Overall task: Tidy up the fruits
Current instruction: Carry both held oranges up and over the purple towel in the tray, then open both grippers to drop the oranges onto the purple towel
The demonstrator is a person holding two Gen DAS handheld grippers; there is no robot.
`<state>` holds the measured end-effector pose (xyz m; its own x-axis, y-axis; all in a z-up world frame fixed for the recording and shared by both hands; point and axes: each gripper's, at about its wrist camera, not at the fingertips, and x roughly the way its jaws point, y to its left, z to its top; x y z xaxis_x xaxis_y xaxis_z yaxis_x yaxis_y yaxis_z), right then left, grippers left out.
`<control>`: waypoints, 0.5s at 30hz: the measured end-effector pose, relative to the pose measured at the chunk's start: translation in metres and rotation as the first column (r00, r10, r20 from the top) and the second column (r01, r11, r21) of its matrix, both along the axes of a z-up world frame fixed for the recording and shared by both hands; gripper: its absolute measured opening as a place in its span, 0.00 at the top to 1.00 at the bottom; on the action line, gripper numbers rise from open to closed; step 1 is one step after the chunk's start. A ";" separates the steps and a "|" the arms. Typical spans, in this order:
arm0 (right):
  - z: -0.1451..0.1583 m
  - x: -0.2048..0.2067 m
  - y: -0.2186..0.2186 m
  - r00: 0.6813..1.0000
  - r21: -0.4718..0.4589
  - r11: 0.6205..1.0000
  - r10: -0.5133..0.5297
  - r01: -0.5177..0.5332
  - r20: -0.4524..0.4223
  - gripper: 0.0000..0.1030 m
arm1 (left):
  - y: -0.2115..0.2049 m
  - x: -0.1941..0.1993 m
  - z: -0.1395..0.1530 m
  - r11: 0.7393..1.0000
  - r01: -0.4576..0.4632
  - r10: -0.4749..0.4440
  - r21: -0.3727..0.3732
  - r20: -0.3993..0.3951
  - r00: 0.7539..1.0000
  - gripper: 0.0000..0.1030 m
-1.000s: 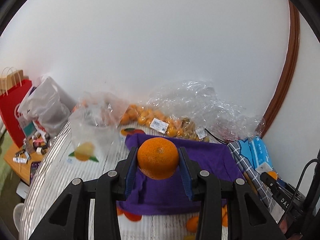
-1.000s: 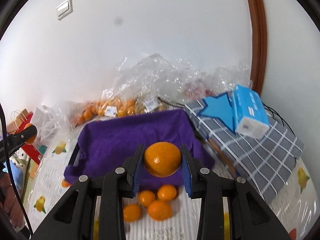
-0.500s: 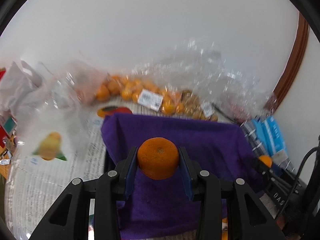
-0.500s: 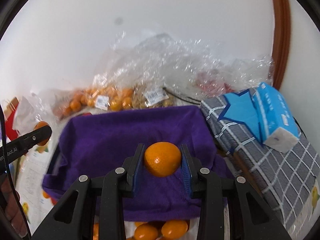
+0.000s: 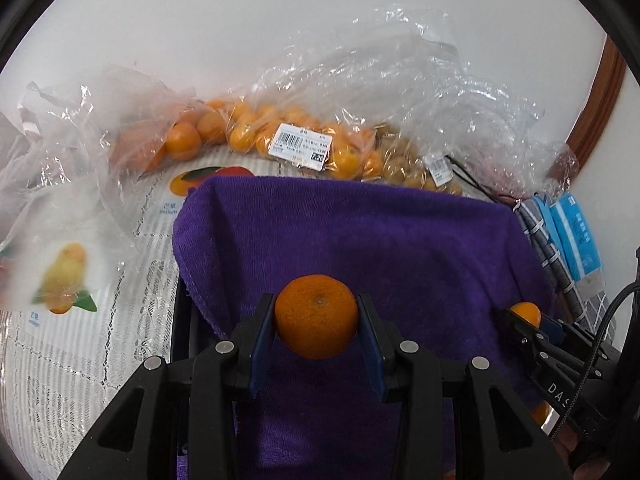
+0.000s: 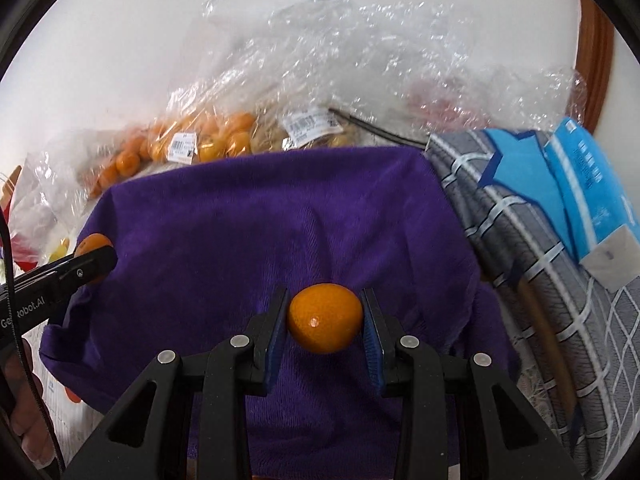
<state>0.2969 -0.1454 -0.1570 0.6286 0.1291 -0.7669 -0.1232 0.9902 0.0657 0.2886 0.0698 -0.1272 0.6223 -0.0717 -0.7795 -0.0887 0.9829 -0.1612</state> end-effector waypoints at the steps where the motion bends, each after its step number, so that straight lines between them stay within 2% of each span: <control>1: -0.001 0.001 0.000 1.000 0.000 1.000 0.003 -0.003 -0.005 0.66 | 0.000 0.000 -0.001 1.000 0.002 -0.002 0.002 -0.005 1.000 0.63; 15: -0.001 0.002 0.001 1.000 -0.009 1.000 -0.008 0.007 -0.023 0.66 | -0.004 0.001 -0.018 1.000 0.015 -0.016 -0.010 -0.058 0.998 0.63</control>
<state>0.2992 -0.1447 -0.1584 0.6115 0.1172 -0.7825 -0.1143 0.9917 0.0593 0.2901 0.0656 -0.1453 0.5745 -0.0884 -0.8137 -0.0831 0.9827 -0.1654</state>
